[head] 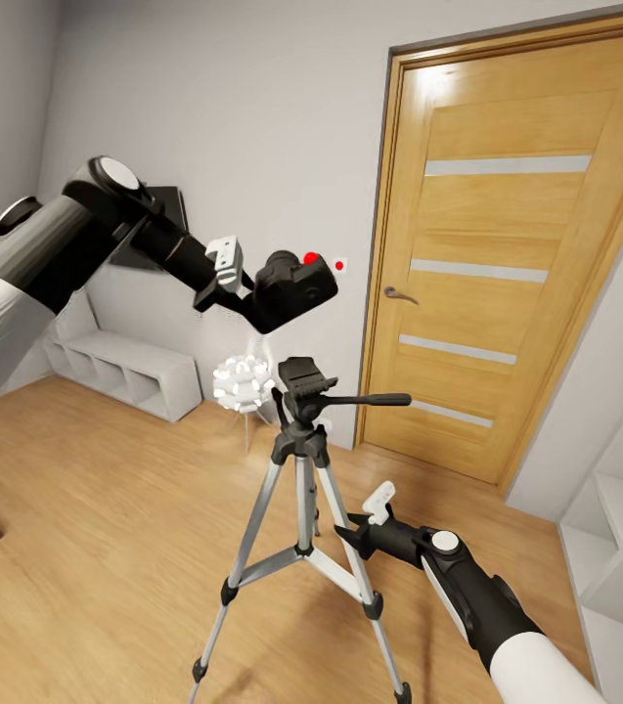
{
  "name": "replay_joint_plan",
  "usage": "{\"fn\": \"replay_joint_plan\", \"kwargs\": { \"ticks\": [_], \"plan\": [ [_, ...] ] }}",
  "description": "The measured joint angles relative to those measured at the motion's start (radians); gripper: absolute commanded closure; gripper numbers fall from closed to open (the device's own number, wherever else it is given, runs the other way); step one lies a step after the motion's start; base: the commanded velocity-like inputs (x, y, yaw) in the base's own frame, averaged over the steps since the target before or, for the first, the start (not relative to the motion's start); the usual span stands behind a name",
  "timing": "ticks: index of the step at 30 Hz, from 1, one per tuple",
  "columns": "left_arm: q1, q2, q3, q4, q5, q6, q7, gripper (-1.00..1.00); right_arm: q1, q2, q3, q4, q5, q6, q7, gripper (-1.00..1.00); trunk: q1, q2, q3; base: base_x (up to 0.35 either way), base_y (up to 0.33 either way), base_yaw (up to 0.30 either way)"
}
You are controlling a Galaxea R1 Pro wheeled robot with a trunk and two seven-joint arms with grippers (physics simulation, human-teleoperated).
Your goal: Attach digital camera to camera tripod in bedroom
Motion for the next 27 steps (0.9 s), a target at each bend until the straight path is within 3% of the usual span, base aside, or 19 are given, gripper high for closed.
{"fn": "replay_joint_plan", "kwargs": {
  "ticks": [7,8,14,15,20,23,24,26,27],
  "plan": [
    [-0.122,-0.007,-0.193,0.050,0.120,0.020,-0.005,1.00,0.000,0.002,0.000,0.000,0.001,0.000,-0.001,1.00,0.000,0.000,0.000,0.000,0.000,0.000],
    [-0.122,-0.007,-0.194,0.050,0.121,0.020,-0.005,1.00,0.000,0.001,0.001,0.000,0.000,0.000,-0.001,1.00,0.000,0.000,0.000,0.000,0.000,0.000],
    [-0.200,-0.007,-0.401,0.075,0.298,0.050,-0.006,1.00,0.000,0.002,0.000,0.000,0.001,0.000,-0.001,1.00,0.000,0.000,0.000,0.000,0.000,0.000],
    [-0.200,-0.007,-0.403,0.076,0.299,0.050,-0.005,1.00,0.000,0.002,0.001,0.000,0.001,0.000,-0.001,1.00,0.000,0.000,0.000,0.000,0.000,0.000],
    [-0.259,-0.006,-0.562,0.082,0.416,0.060,-0.005,1.00,0.000,0.002,0.001,0.000,0.001,0.000,-0.002,1.00,0.000,0.000,0.000,0.000,0.000,0.000],
    [-0.287,-0.007,-0.648,0.084,0.466,0.071,-0.005,1.00,0.000,0.002,0.001,0.000,0.000,0.000,-0.002,1.00,0.000,0.000,0.000,0.000,0.000,0.000],
    [-0.287,-0.007,-0.649,0.084,0.467,0.071,-0.005,1.00,0.000,0.002,0.001,0.000,0.001,0.000,-0.002,1.00,0.000,0.000,0.000,0.000,0.000,0.000],
    [-0.302,-0.008,-0.699,0.084,0.496,0.081,-0.005,1.00,0.000,0.002,0.001,0.000,0.000,0.000,-0.002,1.00,0.000,0.000,0.000,0.000,0.000,0.000],
    [-0.317,-0.011,-0.740,0.085,0.519,0.090,-0.005,1.00,0.000,0.002,0.001,0.000,0.001,0.000,-0.001,1.00,0.000,0.000,0.000,0.000,0.000,0.000]
  ]
}}
